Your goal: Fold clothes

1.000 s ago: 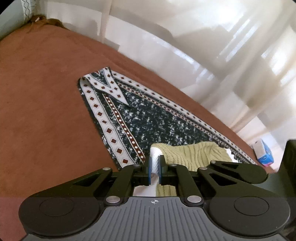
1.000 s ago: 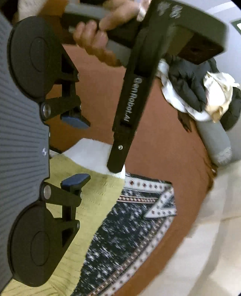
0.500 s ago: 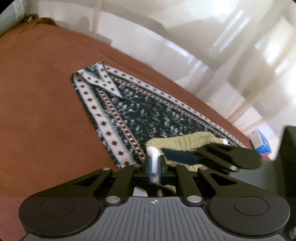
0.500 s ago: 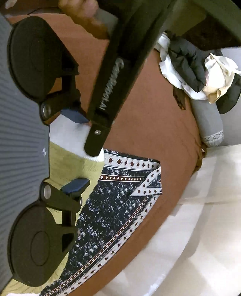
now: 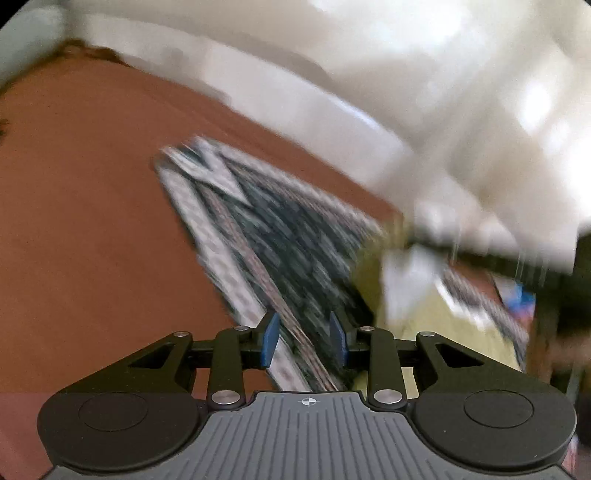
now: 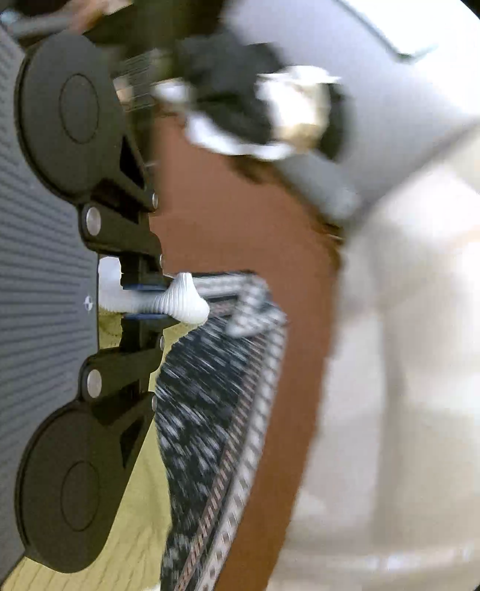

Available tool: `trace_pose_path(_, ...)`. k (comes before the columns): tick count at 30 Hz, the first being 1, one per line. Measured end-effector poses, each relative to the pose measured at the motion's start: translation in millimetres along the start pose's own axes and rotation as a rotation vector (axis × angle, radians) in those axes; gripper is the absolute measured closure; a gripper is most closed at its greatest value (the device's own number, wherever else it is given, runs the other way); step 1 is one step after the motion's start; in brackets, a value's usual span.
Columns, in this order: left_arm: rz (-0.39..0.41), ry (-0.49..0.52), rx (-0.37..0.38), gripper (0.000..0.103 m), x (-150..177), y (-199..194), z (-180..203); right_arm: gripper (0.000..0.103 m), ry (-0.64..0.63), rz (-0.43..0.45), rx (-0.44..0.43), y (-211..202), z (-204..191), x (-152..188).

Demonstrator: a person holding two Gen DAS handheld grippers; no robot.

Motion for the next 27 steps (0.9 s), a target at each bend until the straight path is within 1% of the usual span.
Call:
trace_pose_path(2,-0.058,0.087,0.029,0.057,17.6,16.2,29.3,0.09,0.062,0.057,-0.01,-28.0,16.1,-6.3)
trace_pose_path(4,-0.079,0.151,0.032,0.055,28.4,31.3,53.0,0.09,0.126,0.098,0.004,-48.3,36.7,2.4)
trace_pose_path(7,-0.11,0.182,0.042,0.055,37.5,52.3,75.1,0.09,0.221,0.153,0.031,-76.9,69.2,20.0)
trace_pose_path(9,-0.127,0.191,0.041,0.055,41.1,64.8,83.9,0.089,0.299,0.177,0.072,-89.1,95.5,41.6)
trace_pose_path(11,-0.144,0.203,0.027,0.055,43.5,75.2,87.2,0.085,0.378,0.179,0.127,-95.9,122.2,69.4)
trace_pose_path(14,-0.16,0.212,-0.003,0.055,45.0,84.0,85.6,0.085,0.465,0.126,0.219,-101.0,150.9,109.3)
trace_pose_path(16,-0.165,0.217,-0.018,0.054,45.7,87.6,84.1,0.083,0.484,0.101,0.255,-106.2,158.7,125.8)
trace_pose_path(18,-0.173,0.217,-0.026,0.053,44.7,91.2,82.4,0.072,0.482,0.106,0.269,-115.4,159.5,131.4)
trace_pose_path(19,-0.175,0.212,-0.028,0.053,44.2,92.1,82.5,0.061,0.475,0.11,0.275,-119.1,159.1,131.8)
trace_pose_path(20,-0.177,0.204,-0.027,0.053,44.1,91.1,83.5,0.056,0.464,0.115,0.28,-122.2,158.6,131.2)
trace_pose_path(23,-0.175,0.166,-0.009,0.052,38.8,93.1,88.1,0.056,0.437,0.103,0.258,-121.4,154.3,127.4)
trace_pose_path(27,-0.177,0.176,0.006,0.047,33.7,103.6,102.1,0.056,0.372,0.067,0.272,-110.0,151.0,127.9)
Point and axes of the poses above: each gripper's, at about its wrist camera, not at the fingertips, and y roughly the way its jaws point, z to its right, x to its underside, the point moved 10 cm from there along y, roughly the way its jaws point, and after that the axes turned 6 degrees about -z, right-handed, at the moved point
